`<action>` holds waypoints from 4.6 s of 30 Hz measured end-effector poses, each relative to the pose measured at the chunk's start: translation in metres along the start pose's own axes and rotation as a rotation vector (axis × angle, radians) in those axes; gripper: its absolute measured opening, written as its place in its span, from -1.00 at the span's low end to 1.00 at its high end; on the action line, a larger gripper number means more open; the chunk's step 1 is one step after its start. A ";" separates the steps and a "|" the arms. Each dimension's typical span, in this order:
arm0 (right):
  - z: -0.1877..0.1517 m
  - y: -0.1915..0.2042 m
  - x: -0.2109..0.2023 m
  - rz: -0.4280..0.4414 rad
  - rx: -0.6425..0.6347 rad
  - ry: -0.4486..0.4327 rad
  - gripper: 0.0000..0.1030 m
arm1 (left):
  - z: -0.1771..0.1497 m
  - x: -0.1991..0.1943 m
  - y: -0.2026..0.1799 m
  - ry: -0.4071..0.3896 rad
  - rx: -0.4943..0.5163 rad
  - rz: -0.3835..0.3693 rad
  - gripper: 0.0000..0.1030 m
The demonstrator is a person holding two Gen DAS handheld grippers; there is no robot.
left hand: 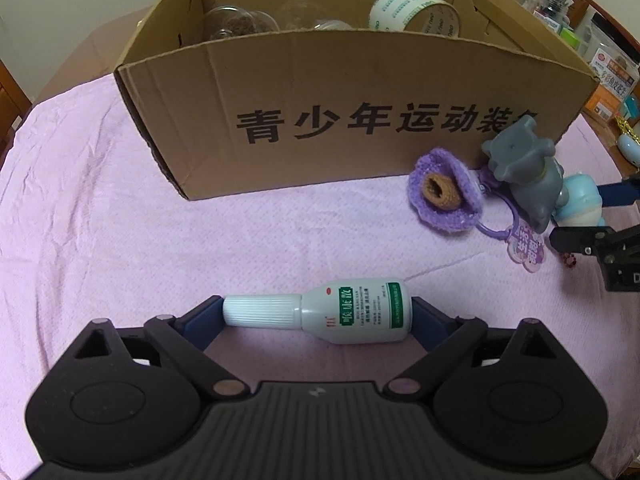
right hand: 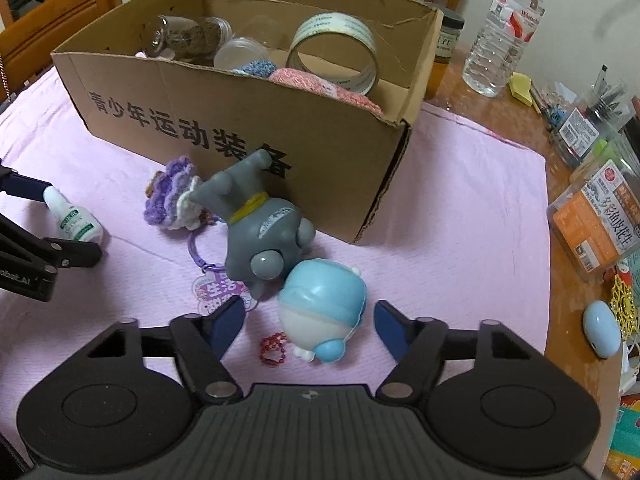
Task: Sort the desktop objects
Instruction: 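Lift the lotion bottle with the left tool while the right tool grasps the light-blue toy, then carry the lotion bottle and light-blue toy over the cardboard box with both tools, then open the left tool to drop the bottle while the right tool releases the toy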
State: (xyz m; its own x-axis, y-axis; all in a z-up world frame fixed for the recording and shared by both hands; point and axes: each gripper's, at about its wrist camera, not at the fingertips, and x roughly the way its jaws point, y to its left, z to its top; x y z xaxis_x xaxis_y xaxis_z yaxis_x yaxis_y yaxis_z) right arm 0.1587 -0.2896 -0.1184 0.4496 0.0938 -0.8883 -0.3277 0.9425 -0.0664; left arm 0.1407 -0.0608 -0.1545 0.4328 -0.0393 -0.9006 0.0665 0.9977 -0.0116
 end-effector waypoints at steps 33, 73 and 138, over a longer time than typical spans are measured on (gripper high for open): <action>0.014 -0.001 -0.060 -0.027 0.001 -0.079 0.00 | 0.012 -0.081 0.006 -0.158 0.219 -0.076 0.86; 0.090 0.006 -0.139 -0.022 -0.241 -0.246 0.00 | 0.100 -0.126 0.011 -0.313 0.322 -0.118 0.86; 0.179 0.059 -0.084 0.107 -0.363 -0.255 0.59 | 0.059 -0.116 0.049 -0.224 0.209 -0.070 0.90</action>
State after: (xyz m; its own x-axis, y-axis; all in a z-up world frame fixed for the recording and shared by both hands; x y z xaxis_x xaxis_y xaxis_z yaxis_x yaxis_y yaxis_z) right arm 0.2507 -0.1847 0.0343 0.5730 0.3031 -0.7615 -0.6326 0.7543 -0.1758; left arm 0.1468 -0.0109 -0.0254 0.6066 -0.1414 -0.7823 0.2765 0.9601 0.0408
